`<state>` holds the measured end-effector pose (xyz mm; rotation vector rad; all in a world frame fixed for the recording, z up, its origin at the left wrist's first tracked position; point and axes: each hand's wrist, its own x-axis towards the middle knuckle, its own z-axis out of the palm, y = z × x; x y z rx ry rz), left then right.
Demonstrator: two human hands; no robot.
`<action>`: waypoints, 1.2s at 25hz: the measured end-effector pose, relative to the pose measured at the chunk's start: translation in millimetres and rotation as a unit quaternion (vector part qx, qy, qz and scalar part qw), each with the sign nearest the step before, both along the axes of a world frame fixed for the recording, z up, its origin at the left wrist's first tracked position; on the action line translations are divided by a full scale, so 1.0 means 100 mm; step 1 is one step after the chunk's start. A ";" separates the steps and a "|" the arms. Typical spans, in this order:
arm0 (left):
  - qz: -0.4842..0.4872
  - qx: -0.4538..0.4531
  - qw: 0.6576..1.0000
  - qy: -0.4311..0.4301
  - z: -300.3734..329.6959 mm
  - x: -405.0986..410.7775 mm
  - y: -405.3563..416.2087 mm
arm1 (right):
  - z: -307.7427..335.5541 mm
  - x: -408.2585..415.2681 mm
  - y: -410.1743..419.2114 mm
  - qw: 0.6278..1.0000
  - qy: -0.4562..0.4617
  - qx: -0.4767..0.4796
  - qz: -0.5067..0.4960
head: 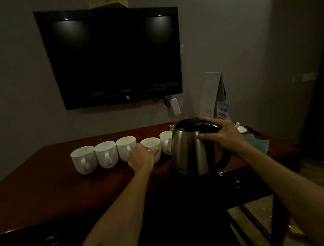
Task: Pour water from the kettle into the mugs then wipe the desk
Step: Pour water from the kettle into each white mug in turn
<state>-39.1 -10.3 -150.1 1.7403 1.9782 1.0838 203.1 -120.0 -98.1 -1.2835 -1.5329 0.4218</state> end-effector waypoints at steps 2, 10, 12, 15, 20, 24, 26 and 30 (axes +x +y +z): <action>0.005 0.006 1.000 0.016 0.00 0.04 0.05 | -0.01 -0.02 0.01 1.000 0.005 0.006 -0.009; 0.016 -0.003 0.999 0.039 0.03 0.14 0.23 | -0.02 -0.03 0.04 1.000 -0.003 0.000 -0.022; 0.025 -0.006 0.998 0.049 0.04 0.17 0.25 | -0.02 -0.01 0.04 1.000 -0.002 -0.003 -0.022; 0.028 -0.010 0.998 0.050 0.04 0.18 0.23 | -0.02 -0.03 0.04 1.000 0.000 -0.002 -0.014; 0.006 0.024 0.998 0.064 0.03 0.11 0.07 | -0.01 -0.02 0.03 1.000 -0.005 -0.011 -0.009; 0.054 0.054 0.997 -0.029 0.10 -0.15 -0.07 | -0.03 -0.02 0.04 1.000 -0.002 0.000 -0.015; 0.089 0.045 0.992 -0.073 0.05 -0.28 -0.10 | -0.04 0.00 0.05 1.000 -0.006 0.000 -0.016; 0.094 0.028 0.986 -0.132 -0.07 -0.40 -0.01 | -0.05 0.01 0.08 1.000 -0.003 0.003 -0.006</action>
